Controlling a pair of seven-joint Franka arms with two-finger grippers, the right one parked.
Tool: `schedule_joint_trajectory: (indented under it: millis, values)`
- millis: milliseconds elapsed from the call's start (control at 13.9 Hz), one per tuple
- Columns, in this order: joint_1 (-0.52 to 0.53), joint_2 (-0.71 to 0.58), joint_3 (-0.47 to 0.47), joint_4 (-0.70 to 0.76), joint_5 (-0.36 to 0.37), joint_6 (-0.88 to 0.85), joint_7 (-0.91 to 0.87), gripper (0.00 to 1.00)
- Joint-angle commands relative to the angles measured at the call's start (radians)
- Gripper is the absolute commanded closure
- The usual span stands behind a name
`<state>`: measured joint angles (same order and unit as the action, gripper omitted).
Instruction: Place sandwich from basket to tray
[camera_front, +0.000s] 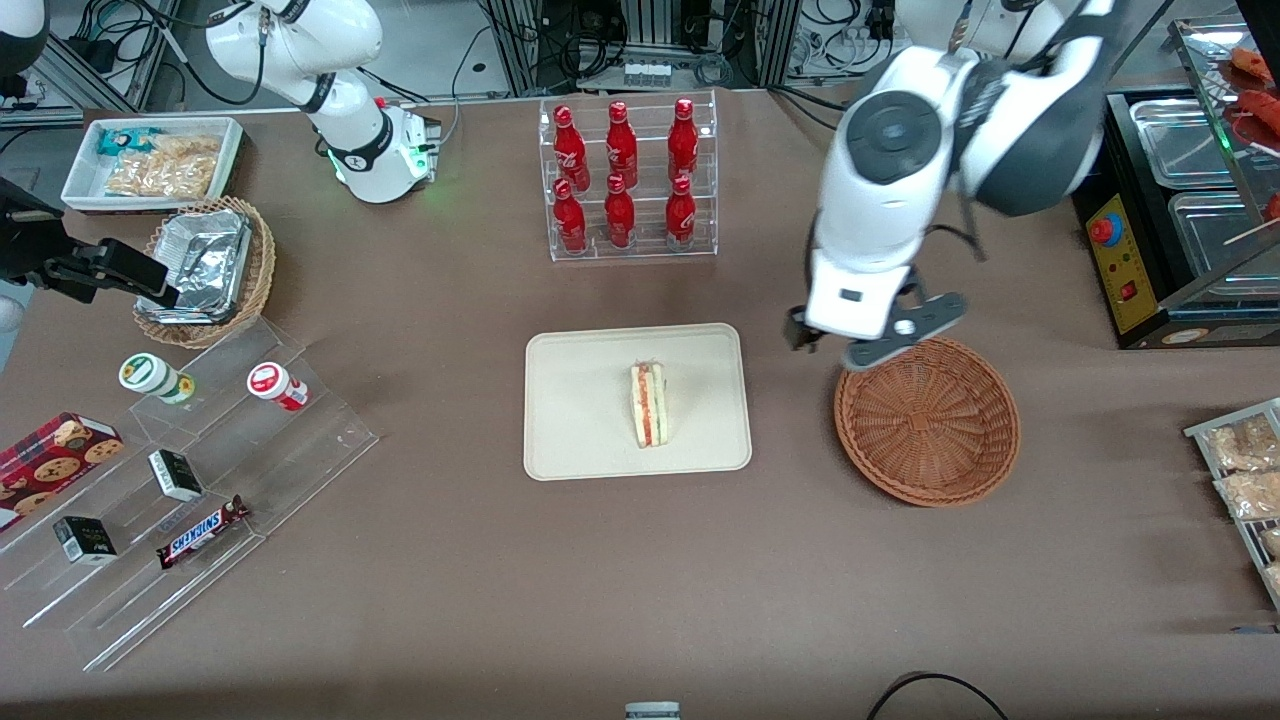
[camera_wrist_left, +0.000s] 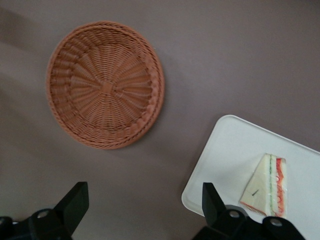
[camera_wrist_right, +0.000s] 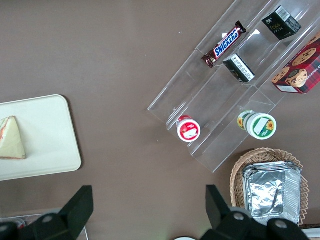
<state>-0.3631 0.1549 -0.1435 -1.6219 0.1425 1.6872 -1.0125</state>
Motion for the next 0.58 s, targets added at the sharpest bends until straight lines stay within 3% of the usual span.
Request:
schedule_joint_trajectory:
  millis: [0, 505]
  values:
    - [0.076, -0.087, -0.008, -0.068, -0.003, -0.023, 0.061, 0.00]
    - [0.332, -0.262, -0.008, -0.197, -0.144, -0.081, 0.492, 0.00]
